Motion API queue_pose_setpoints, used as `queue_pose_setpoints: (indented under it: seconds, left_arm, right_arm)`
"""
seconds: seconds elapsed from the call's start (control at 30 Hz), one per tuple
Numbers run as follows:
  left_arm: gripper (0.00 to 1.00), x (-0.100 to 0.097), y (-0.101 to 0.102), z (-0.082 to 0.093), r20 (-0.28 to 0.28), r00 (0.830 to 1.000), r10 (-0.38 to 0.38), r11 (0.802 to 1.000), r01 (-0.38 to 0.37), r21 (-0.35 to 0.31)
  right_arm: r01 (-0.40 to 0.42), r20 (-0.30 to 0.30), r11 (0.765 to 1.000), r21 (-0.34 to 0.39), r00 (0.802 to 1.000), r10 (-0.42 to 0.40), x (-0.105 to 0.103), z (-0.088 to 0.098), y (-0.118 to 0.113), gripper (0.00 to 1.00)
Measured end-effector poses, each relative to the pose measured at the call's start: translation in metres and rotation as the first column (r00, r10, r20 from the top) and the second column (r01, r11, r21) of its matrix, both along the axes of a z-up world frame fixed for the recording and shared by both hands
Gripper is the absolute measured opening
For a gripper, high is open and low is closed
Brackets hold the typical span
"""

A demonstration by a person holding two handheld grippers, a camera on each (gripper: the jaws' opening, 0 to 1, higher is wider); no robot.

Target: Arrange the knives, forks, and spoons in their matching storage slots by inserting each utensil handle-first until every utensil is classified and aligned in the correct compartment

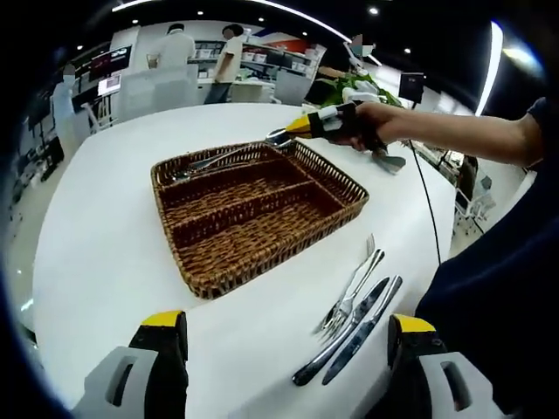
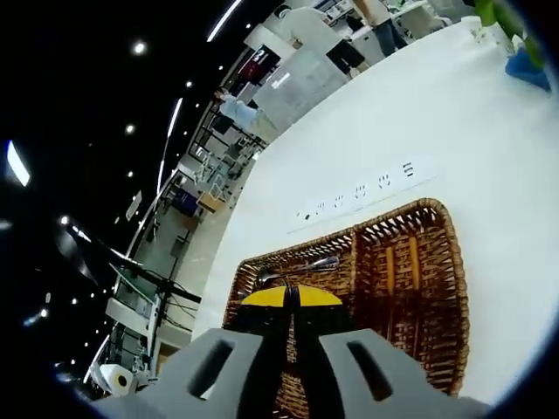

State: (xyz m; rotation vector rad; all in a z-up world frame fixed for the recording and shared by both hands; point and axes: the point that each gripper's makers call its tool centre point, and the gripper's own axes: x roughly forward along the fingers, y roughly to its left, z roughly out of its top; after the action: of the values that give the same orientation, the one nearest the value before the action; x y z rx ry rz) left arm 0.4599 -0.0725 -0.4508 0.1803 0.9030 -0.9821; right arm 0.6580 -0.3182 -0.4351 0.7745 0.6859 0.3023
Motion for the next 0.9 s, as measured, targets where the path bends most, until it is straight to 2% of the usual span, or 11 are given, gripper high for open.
queue_pose_setpoints:
  seconds: [0.1, 0.13, 0.33, 0.5, 0.67, 0.9]
  left_arm:
    - [0.98, 0.001, 0.002, -0.002, -0.008, 1.0, 0.0, 1.0, 0.0, 0.007]
    - [0.98, 0.001, 0.003, -0.002, -0.01, 1.0, 0.0, 1.0, 0.0, 0.008]
    - [0.97, 0.008, 0.007, -0.006, -0.01, 1.0, 0.014, 1.0, -0.014, 0.026]
    - [0.97, 0.011, 0.006, -0.009, -0.017, 1.0, 0.016, 0.999, -0.015, 0.028]
    - [0.97, 0.011, 0.006, -0.011, -0.028, 1.0, 0.011, 0.999, -0.01, 0.033]
    - [0.97, 0.013, 0.008, -0.015, -0.039, 0.999, 0.006, 0.999, -0.004, 0.045]
  right_arm:
    - [0.006, -0.029, 1.0, -0.002, 1.0, -0.006, 0.009, -0.01, 0.002, 0.0]
    - [-0.004, -0.032, 0.999, -0.031, 0.999, 0.003, 0.011, -0.014, 0.003, 0.0]
    - [-0.026, -0.057, 0.997, -0.066, 0.998, 0.022, 0.022, -0.028, 0.005, 0.0]
    - [-0.033, -0.071, 0.997, -0.073, 0.997, 0.028, 0.025, -0.035, 0.012, 0.0]
    - [-0.043, -0.085, 0.992, -0.118, 0.996, 0.033, 0.029, -0.048, 0.014, 0.0]
    - [-0.08, -0.094, 0.981, -0.177, 0.993, 0.064, 0.031, -0.055, 0.019, 0.0]
